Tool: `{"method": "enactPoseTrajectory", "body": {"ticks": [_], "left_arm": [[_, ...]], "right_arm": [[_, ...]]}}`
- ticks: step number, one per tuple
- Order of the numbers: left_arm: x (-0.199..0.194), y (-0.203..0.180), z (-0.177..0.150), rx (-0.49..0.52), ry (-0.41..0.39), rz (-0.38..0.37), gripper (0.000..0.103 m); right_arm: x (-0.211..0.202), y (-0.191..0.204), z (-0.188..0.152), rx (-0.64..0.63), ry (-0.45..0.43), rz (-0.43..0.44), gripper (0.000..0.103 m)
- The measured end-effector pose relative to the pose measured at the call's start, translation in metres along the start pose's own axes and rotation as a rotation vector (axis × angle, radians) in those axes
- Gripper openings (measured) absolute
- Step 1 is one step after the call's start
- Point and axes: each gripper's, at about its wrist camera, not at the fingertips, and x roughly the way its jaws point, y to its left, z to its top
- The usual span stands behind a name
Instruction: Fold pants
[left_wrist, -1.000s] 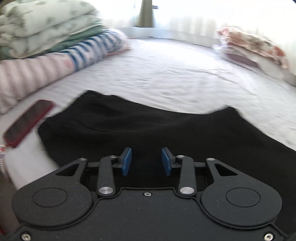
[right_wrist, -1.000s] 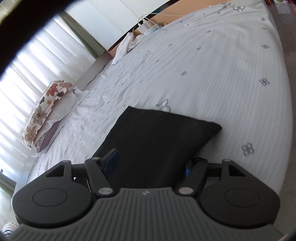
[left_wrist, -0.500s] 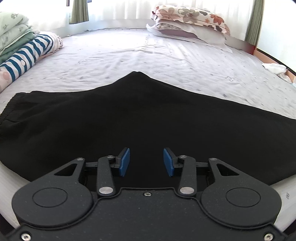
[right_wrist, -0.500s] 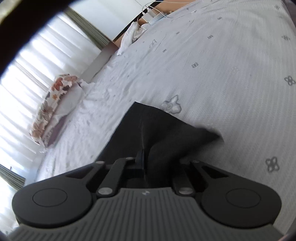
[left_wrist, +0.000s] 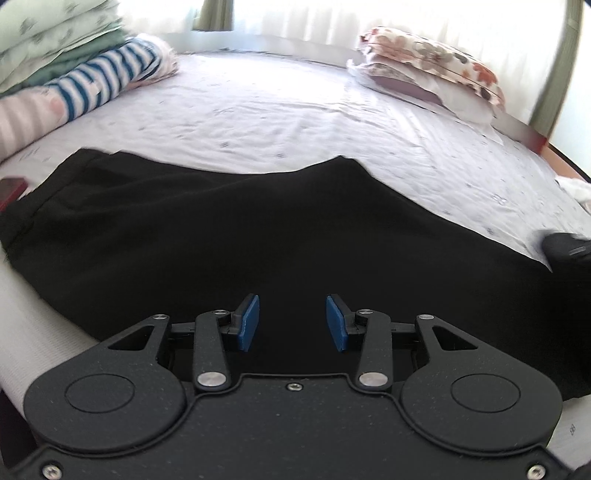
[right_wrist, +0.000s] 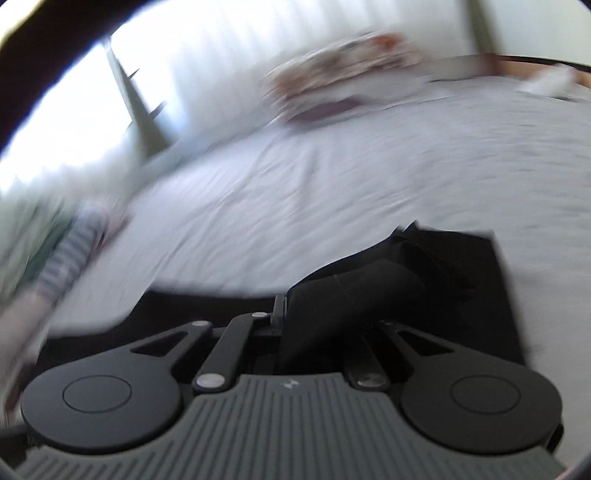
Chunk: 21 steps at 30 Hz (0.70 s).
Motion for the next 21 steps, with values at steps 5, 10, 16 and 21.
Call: {"method": "enactPoseTrajectory", "body": {"ticks": [5, 10, 16, 21], "left_arm": [[0.002, 0.024, 0.0, -0.032, 0.011, -0.019, 0.039], [0.008, 0.032, 0.001, -0.025, 0.011, -0.045, 0.04], [0.012, 0.02, 0.003, 0.003, 0.017, -0.113, 0.046], [0.006, -0.004, 0.001, 0.061, 0.001, -0.183, 0.054]], "right_arm": [[0.026, 0.073, -0.043, -0.203, 0.106, 0.073, 0.047], [0.0, 0.075, -0.052, -0.211, 0.097, 0.1, 0.063], [-0.031, 0.042, -0.044, -0.135, 0.08, 0.096, 0.073], [-0.058, 0.004, -0.038, -0.008, 0.023, 0.076, 0.077]]}}
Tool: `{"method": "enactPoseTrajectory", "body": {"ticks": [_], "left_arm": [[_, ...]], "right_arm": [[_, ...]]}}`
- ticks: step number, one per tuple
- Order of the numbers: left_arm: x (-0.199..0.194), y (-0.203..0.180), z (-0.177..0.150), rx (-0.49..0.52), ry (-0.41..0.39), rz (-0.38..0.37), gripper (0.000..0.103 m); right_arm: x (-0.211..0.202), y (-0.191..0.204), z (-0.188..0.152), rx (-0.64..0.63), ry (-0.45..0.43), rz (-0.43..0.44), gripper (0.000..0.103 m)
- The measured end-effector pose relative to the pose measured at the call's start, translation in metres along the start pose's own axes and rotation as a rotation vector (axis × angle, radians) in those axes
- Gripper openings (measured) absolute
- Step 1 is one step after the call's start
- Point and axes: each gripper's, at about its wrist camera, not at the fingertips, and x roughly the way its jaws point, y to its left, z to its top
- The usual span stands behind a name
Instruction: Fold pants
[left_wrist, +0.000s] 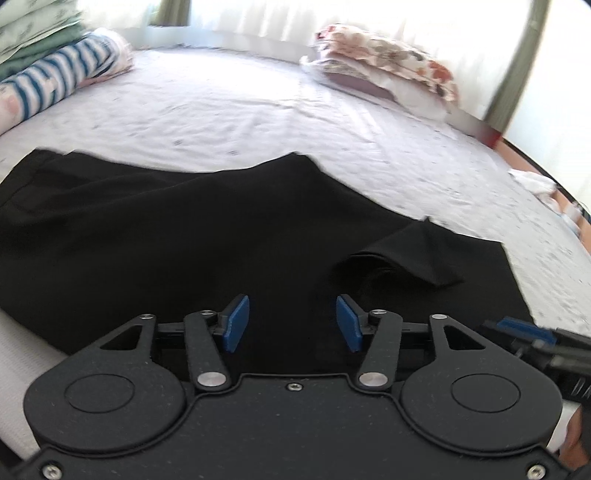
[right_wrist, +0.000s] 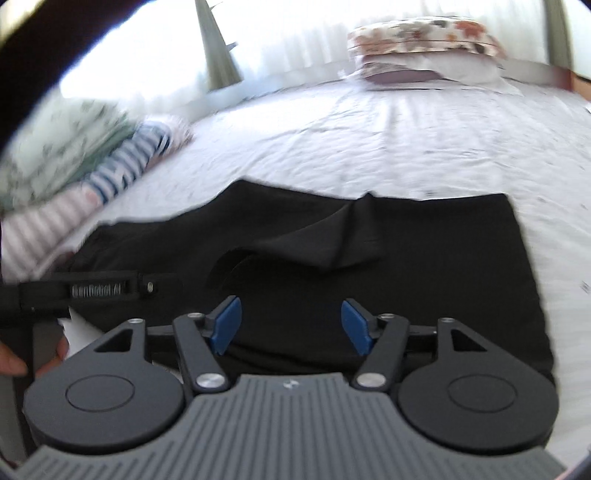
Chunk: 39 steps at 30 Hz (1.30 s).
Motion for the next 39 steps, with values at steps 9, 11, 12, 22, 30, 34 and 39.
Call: {"method": "enactPoseTrajectory", "body": {"ticks": [9, 11, 12, 22, 30, 34, 39], "left_arm": [[0.022, -0.046, -0.018, 0.17, 0.009, 0.03, 0.073], [0.026, -0.045, -0.023, 0.162, 0.023, 0.053, 0.073], [0.026, -0.043, -0.026, 0.165, 0.02, 0.066, 0.073], [0.019, -0.027, -0.033, 0.169, -0.003, 0.081, 0.074], [0.015, -0.018, -0.034, 0.158, -0.004, 0.074, 0.075], [0.011, -0.016, -0.032, 0.145, 0.0, 0.073, 0.075], [0.009, -0.01, -0.027, 0.121, 0.004, 0.081, 0.076]], "right_arm": [[0.041, -0.081, 0.039, 0.39, 0.009, -0.016, 0.078], [0.064, -0.085, 0.051, 0.438, 0.028, -0.006, 0.078], [0.077, -0.084, 0.056, 0.446, 0.042, -0.001, 0.078], [0.131, -0.015, 0.097, 0.288, 0.056, 0.261, 0.081], [0.122, -0.039, 0.096, 0.349, 0.058, 0.2, 0.082], [0.093, -0.043, 0.09, 0.248, 0.032, 0.065, 0.082], [0.025, -0.066, 0.051, 0.146, -0.034, -0.188, 0.084]]}}
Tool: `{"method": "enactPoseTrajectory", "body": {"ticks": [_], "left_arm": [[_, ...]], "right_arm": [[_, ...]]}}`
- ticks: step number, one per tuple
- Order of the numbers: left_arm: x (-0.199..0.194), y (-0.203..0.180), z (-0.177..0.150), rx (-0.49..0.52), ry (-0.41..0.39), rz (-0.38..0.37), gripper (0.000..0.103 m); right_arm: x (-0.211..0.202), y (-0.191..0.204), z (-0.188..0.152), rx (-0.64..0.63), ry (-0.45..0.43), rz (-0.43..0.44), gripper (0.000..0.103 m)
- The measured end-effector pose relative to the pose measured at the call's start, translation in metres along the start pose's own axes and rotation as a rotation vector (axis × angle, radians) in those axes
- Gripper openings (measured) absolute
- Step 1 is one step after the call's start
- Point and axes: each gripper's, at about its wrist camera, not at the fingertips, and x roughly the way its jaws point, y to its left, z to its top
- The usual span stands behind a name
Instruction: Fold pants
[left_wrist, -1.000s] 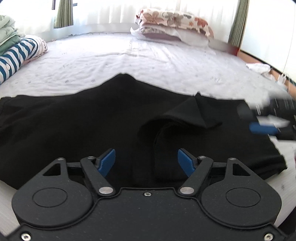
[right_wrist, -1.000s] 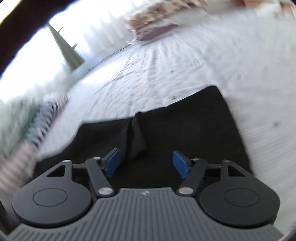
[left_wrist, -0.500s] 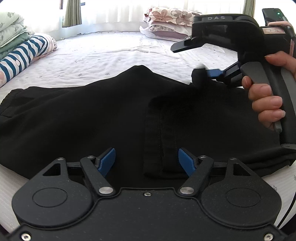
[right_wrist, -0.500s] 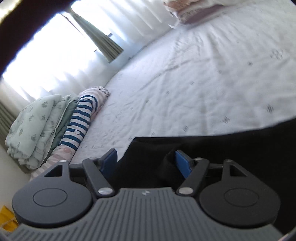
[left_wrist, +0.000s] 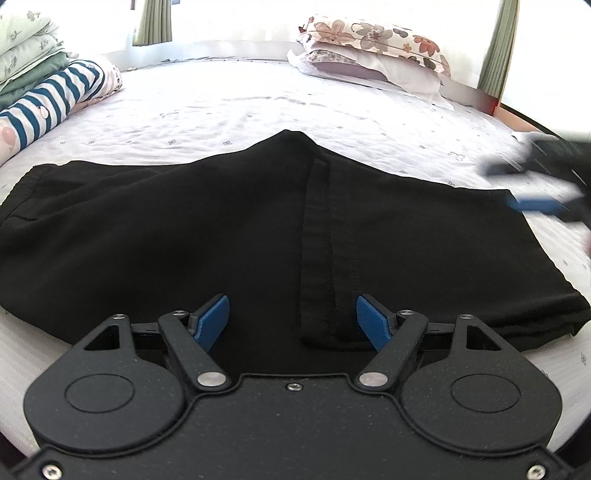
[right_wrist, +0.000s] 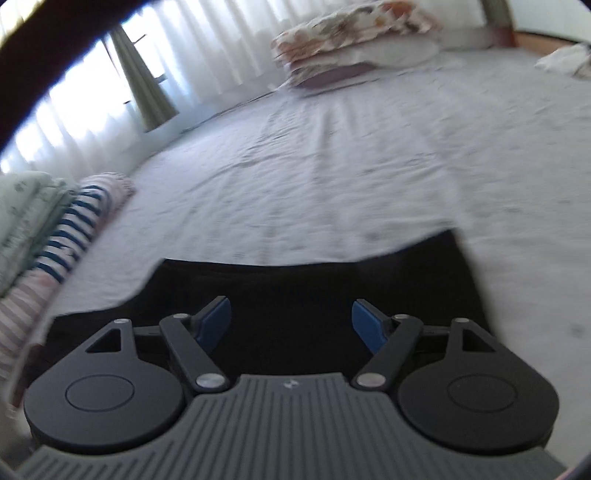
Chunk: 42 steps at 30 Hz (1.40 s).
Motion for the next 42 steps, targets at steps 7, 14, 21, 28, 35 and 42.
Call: {"method": "enactPoseTrajectory", "body": {"ticks": [7, 14, 21, 28, 35, 42], "left_arm": [[0.0, 0.001, 0.007, -0.011, -0.001, 0.043, 0.075], [0.0, 0.004, 0.009, -0.023, 0.013, 0.094, 0.075], [0.0, 0.001, 0.009, -0.003, 0.017, 0.121, 0.075], [0.004, 0.0, 0.011, -0.009, 0.027, 0.116, 0.076], [0.006, -0.001, 0.009, 0.001, 0.032, 0.125, 0.076], [0.008, -0.002, 0.008, 0.013, 0.032, 0.126, 0.077]], "right_arm": [[-0.063, -0.024, -0.055, -0.253, -0.063, -0.305, 0.084], [-0.056, -0.028, -0.078, -0.226, -0.015, -0.337, 0.07], [-0.068, -0.011, -0.095, -0.382, 0.016, -0.31, 0.065], [-0.053, -0.006, -0.099, -0.407, -0.012, -0.375, 0.065], [-0.048, 0.001, -0.109, -0.365, -0.117, -0.517, 0.011], [-0.061, -0.006, -0.135, -0.355, -0.103, -0.533, 0.01]]}}
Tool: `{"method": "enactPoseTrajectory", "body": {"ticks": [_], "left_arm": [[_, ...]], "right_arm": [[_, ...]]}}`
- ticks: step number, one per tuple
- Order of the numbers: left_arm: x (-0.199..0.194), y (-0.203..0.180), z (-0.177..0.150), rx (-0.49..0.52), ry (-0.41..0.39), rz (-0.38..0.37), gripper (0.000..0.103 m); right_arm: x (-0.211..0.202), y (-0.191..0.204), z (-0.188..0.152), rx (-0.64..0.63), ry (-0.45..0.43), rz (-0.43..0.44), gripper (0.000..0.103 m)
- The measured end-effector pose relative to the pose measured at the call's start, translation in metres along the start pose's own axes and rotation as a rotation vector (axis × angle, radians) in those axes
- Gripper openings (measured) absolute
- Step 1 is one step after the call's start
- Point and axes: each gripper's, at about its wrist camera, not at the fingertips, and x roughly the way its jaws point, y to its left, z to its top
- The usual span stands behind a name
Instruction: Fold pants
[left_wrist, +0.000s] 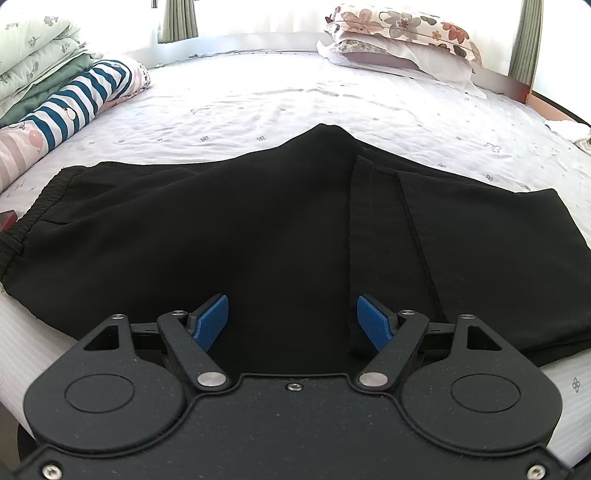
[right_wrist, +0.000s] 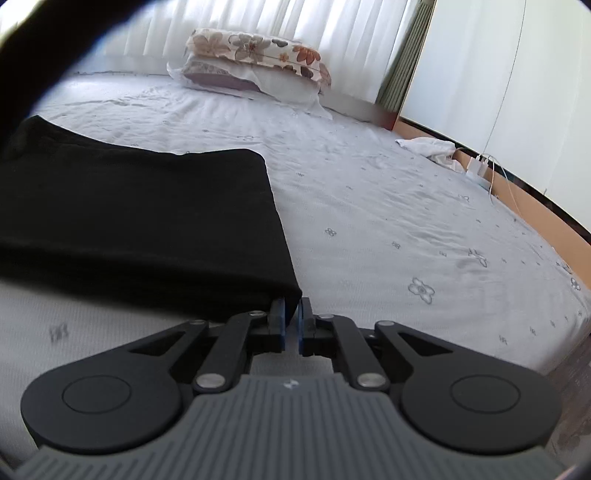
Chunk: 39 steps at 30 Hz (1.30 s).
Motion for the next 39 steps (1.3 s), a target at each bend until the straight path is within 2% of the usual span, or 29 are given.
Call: {"method": "enactPoseTrajectory", "body": {"ticks": [6, 7, 8, 9, 12, 13, 15, 17, 18, 20, 22, 24, 26, 27, 28, 29, 33, 39], "left_arm": [[-0.008, 0.003, 0.003, -0.036, -0.005, 0.004, 0.076], [-0.012, 0.005, 0.004, -0.051, -0.013, -0.007, 0.076], [-0.018, 0.006, 0.005, -0.065, -0.024, -0.028, 0.076], [-0.025, 0.007, 0.007, -0.078, -0.037, -0.054, 0.076], [-0.038, 0.005, 0.011, -0.093, -0.026, -0.174, 0.074], [-0.04, 0.003, 0.012, -0.098, 0.0, -0.231, 0.071], [-0.039, -0.001, 0.011, -0.116, 0.062, -0.351, 0.054], [-0.032, -0.006, 0.007, -0.145, 0.128, -0.435, 0.052], [-0.027, -0.009, 0.005, -0.16, 0.152, -0.445, 0.052], [-0.019, -0.017, 0.0, -0.169, 0.178, -0.435, 0.05], [-0.016, -0.022, -0.002, -0.179, 0.151, -0.401, 0.049], [-0.015, -0.026, 0.0, -0.179, 0.134, -0.396, 0.056], [-0.009, -0.028, 0.0, -0.204, 0.146, -0.403, 0.057], [-0.008, -0.028, 0.001, -0.216, 0.151, -0.405, 0.049], [-0.007, -0.028, 0.003, -0.22, 0.153, -0.404, 0.037], [-0.007, -0.029, 0.004, -0.221, 0.169, -0.389, 0.013], [-0.017, -0.027, 0.002, -0.216, 0.162, -0.355, 0.006], [-0.042, -0.03, 0.004, -0.117, 0.004, -0.225, 0.005]], "right_arm": [[-0.007, 0.006, 0.004, -0.047, -0.013, 0.026, 0.012], [-0.009, 0.006, 0.004, -0.054, -0.017, 0.035, 0.015], [-0.011, 0.006, 0.004, -0.057, -0.021, 0.041, 0.022], [-0.012, 0.005, 0.004, -0.059, -0.022, 0.044, 0.032], [-0.015, 0.003, 0.006, -0.047, -0.025, 0.043, 0.036], [-0.015, 0.002, 0.006, -0.04, -0.026, 0.042, 0.037], [-0.016, 0.0, 0.008, -0.028, -0.036, 0.042, 0.039], [-0.018, -0.001, 0.009, -0.024, -0.05, 0.038, 0.041], [-0.018, -0.001, 0.01, -0.024, -0.056, 0.036, 0.042], [-0.021, -0.001, 0.011, -0.028, -0.073, 0.026, 0.043], [-0.024, -0.002, 0.012, -0.035, -0.09, 0.023, 0.046], [-0.026, -0.004, 0.012, -0.03, -0.097, 0.025, 0.049], [-0.025, -0.006, 0.013, -0.023, -0.096, 0.023, 0.05], [-0.025, -0.007, 0.013, -0.019, -0.096, 0.021, 0.05], [-0.024, -0.007, 0.013, -0.016, -0.096, 0.019, 0.05], [-0.025, -0.007, 0.013, -0.013, -0.096, 0.016, 0.05], [-0.024, -0.008, 0.012, -0.005, -0.098, 0.012, 0.051], [-0.025, -0.007, 0.012, -0.001, -0.103, 0.022, 0.057]]}}
